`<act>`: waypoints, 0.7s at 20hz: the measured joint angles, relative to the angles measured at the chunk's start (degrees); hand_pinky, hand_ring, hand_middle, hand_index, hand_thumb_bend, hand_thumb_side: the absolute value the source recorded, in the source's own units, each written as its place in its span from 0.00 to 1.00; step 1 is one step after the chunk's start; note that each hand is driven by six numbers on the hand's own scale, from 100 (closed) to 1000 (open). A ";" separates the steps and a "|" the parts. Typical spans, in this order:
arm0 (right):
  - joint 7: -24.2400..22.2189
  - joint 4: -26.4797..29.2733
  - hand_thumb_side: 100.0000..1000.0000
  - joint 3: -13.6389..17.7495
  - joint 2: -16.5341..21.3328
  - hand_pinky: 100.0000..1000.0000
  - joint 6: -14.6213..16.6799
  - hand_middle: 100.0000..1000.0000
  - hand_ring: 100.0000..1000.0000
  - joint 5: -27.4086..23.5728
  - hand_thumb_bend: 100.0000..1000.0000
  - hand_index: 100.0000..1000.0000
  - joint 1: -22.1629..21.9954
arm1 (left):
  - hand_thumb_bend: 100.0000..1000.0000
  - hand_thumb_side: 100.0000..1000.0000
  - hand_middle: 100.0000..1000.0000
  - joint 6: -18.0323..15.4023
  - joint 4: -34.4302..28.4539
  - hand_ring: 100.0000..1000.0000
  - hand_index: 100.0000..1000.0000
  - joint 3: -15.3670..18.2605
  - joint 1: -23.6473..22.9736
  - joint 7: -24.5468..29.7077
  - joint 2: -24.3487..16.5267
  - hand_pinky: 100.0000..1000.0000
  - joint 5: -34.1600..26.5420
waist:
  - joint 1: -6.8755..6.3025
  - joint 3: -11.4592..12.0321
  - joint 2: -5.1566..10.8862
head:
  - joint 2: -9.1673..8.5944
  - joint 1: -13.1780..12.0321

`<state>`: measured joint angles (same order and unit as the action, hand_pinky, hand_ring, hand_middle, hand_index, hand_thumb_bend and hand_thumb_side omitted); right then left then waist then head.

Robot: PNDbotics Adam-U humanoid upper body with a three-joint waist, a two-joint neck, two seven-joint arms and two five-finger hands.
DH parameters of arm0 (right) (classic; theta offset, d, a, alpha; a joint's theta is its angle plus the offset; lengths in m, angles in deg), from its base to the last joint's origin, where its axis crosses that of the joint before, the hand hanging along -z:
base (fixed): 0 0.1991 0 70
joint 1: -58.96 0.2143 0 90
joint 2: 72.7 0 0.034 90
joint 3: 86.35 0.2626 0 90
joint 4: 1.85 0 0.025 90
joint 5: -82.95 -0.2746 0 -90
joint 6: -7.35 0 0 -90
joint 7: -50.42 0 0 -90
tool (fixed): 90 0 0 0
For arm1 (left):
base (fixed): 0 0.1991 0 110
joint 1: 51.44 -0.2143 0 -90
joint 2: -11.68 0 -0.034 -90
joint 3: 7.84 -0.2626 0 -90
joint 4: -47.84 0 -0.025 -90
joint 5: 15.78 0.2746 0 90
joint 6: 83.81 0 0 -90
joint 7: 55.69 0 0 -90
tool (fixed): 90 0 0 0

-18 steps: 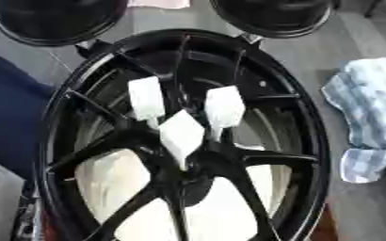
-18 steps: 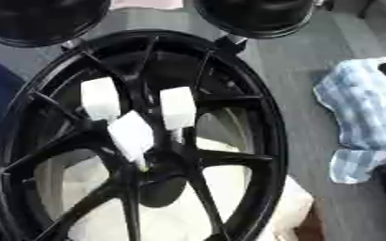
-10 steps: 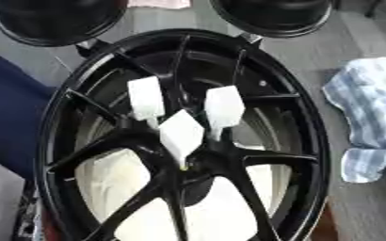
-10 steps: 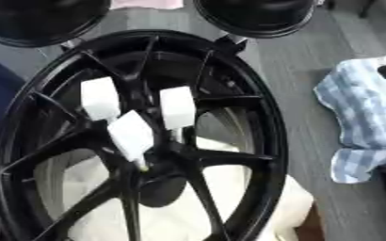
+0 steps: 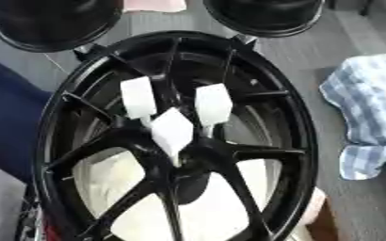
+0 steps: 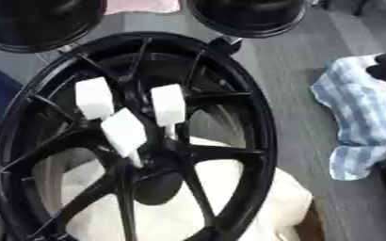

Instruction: Pull the pin out of the wheel hub.

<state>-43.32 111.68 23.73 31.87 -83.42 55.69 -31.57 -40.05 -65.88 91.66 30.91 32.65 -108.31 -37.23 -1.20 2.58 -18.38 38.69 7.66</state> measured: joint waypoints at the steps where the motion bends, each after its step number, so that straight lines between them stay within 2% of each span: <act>1: 0.03 0.00 0.30 0.05 0.02 0.83 0.02 0.61 0.66 0.14 0.07 0.51 -0.24 | 0.00 0.44 0.71 0.27 -0.02 0.67 0.79 0.66 0.57 1.10 -2.39 0.83 0.56 | -0.12 0.06 0.18 | 0.04 0.11; 6: 0.40 0.00 0.30 0.25 0.09 0.83 0.05 0.61 0.66 0.62 0.07 0.51 -1.40 | 0.00 0.32 0.72 1.13 -0.06 0.71 0.81 2.09 5.23 5.48 -12.66 0.84 5.72 | -0.86 0.13 0.98 | 0.69 0.84; 8: 0.43 0.00 0.30 0.32 0.17 0.83 0.03 0.61 0.66 0.84 0.07 0.51 -1.64 | 0.00 0.31 0.72 1.12 -0.08 0.72 0.81 1.89 7.58 6.59 -16.02 0.84 8.34 | -1.19 -0.18 1.42 | 1.16 1.06; 14: 0.35 -0.02 0.30 0.37 0.57 0.83 -0.06 0.61 0.66 1.39 0.07 0.51 -2.03 | 0.00 0.32 0.72 0.73 -0.40 0.73 0.81 -2.09 15.23 9.11 -23.27 0.84 13.32 | -2.25 -1.49 1.90 | 2.10 1.06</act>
<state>-42.97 111.66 24.09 32.44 -83.49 57.09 -33.59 -39.33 -66.29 89.57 46.14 41.76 -131.57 -23.91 -3.46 1.09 -16.49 40.79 8.73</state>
